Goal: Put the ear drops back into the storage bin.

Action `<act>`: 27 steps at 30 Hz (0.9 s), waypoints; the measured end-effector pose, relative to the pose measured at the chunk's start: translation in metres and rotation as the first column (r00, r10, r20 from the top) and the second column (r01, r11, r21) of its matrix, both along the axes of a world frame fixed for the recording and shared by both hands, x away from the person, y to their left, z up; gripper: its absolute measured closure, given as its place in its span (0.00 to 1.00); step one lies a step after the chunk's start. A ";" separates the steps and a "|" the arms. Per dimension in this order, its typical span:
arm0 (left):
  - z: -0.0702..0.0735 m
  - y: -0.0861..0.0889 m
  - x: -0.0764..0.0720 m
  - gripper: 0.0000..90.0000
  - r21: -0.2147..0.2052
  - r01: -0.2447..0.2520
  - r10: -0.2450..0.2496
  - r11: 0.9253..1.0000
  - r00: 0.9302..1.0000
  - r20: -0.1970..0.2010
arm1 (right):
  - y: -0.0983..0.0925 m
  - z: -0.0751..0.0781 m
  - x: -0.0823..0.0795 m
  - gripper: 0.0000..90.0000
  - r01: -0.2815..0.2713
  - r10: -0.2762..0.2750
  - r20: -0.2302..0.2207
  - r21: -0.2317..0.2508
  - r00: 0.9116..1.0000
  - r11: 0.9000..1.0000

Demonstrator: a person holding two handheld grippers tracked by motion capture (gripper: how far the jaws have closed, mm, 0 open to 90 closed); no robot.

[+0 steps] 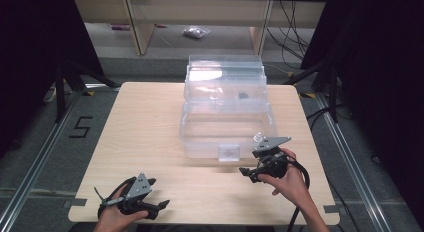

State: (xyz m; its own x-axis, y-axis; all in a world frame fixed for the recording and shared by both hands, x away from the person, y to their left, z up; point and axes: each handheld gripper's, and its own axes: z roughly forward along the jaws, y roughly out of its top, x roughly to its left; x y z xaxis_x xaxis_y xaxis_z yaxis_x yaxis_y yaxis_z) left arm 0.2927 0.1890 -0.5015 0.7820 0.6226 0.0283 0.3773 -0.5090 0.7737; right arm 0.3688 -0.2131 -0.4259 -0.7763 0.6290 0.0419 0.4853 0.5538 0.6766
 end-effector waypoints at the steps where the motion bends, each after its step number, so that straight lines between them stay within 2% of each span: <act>1: 0.000 0.000 0.000 0.19 0.000 0.003 -0.003 1.000 1.000 -0.003 | 0.000 -0.002 0.001 0.25 -0.010 0.010 0.010 0.005 1.000 1.000; 2: 0.000 0.000 0.000 0.19 0.003 0.004 -0.004 1.000 1.000 -0.005 | 0.001 -0.002 -0.002 0.25 0.027 -0.027 -0.013 0.007 1.000 1.000; 3: 0.001 0.002 0.001 0.19 0.022 0.008 -0.008 1.000 1.000 0.001 | 0.000 -0.003 -0.002 0.25 0.016 -0.016 -0.006 0.010 1.000 1.000; 4: 0.001 0.001 0.001 0.19 0.020 0.005 -0.005 1.000 1.000 0.004 | 0.000 -0.003 -0.002 0.25 0.006 -0.006 -0.024 0.004 1.000 1.000; 5: 0.001 0.002 0.001 0.19 0.022 0.009 -0.009 1.000 1.000 -0.003 | -0.001 -0.007 -0.001 0.25 -0.013 0.013 0.004 0.009 1.000 1.000; 6: 0.001 0.001 0.001 0.19 0.024 0.005 -0.005 1.000 1.000 0.000 | -0.002 -0.006 -0.003 0.25 0.014 -0.014 -0.026 0.003 1.000 1.000; 7: 0.000 0.001 0.001 0.19 0.019 0.006 -0.006 1.000 1.000 0.003 | -0.002 -0.007 -0.004 0.25 0.015 -0.014 -0.043 0.007 0.999 1.000; 9: 0.000 0.001 0.001 0.19 0.020 0.003 -0.003 1.000 1.000 0.004 | -0.004 -0.011 -0.004 0.25 0.016 -0.016 -0.006 0.013 1.000 1.000; 10: 0.000 0.001 0.001 0.19 0.020 0.003 -0.003 1.000 1.000 0.004 | -0.004 -0.010 -0.005 0.25 0.023 -0.022 -0.031 0.017 0.999 1.000; 12: 0.000 0.002 0.002 0.19 0.034 0.002 -0.002 0.999 1.000 0.005 | -0.007 -0.015 -0.006 0.25 0.042 -0.041 -0.009 0.029 0.999 0.999; 13: 0.000 0.001 0.001 0.19 0.018 0.004 -0.004 1.000 1.000 0.002 | -0.008 -0.015 -0.007 0.25 0.037 -0.037 -0.017 0.030 0.999 0.999; 15: 0.000 0.001 0.001 0.19 0.019 0.003 -0.003 1.000 1.000 0.004 | -0.008 -0.017 -0.009 0.25 0.041 -0.040 -0.023 0.047 0.999 0.998; 16: 0.001 0.001 0.001 0.19 0.025 0.005 -0.005 1.000 1.000 0.005 | -0.010 -0.018 -0.008 0.25 0.025 -0.025 -0.012 0.028 1.000 0.999; 17: 0.001 0.001 0.001 0.19 0.027 0.005 -0.005 1.000 1.000 0.005 | -0.011 -0.019 -0.010 0.25 0.041 -0.040 -0.035 0.038 0.999 0.998; 19: 0.000 0.001 0.001 0.19 0.026 0.005 -0.005 1.000 1.000 0.005 | -0.013 -0.024 -0.010 0.25 0.045 -0.044 -0.012 0.051 0.999 0.998; 20: 0.000 0.001 0.001 0.19 0.027 0.005 -0.006 1.000 1.000 0.004 | -0.014 -0.023 -0.011 0.25 0.043 -0.042 -0.037 0.037 0.998 0.998; 21: 0.000 0.001 0.001 0.19 0.026 0.005 -0.005 1.000 1.000 0.004 | -0.015 -0.023 -0.011 0.25 0.049 -0.048 -0.040 0.041 0.998 0.998; 22: 0.000 0.001 0.001 0.19 0.027 0.005 -0.005 1.000 1.000 0.004 | -0.016 -0.025 -0.011 0.25 0.030 -0.029 -0.029 0.039 0.999 0.999; 23: 0.000 0.001 0.001 0.19 0.026 0.005 -0.005 1.000 1.000 0.004 | -0.015 -0.026 -0.012 0.25 0.040 -0.038 -0.031 0.052 0.999 0.998; 24: 0.000 0.001 0.001 0.19 0.026 0.005 -0.005 1.000 1.000 0.005 | -0.017 -0.025 -0.012 0.25 0.040 -0.038 -0.040 0.041 0.998 0.998; 25: 0.001 0.001 0.001 0.19 0.025 0.004 -0.004 1.000 1.000 0.005 | -0.017 -0.027 -0.013 0.25 0.052 -0.050 -0.032 0.055 0.998 0.997; 27: 0.000 0.001 0.001 0.19 0.020 0.003 -0.003 1.000 1.000 0.004 | -0.019 -0.027 -0.015 0.25 0.057 -0.055 -0.041 0.054 0.998 0.997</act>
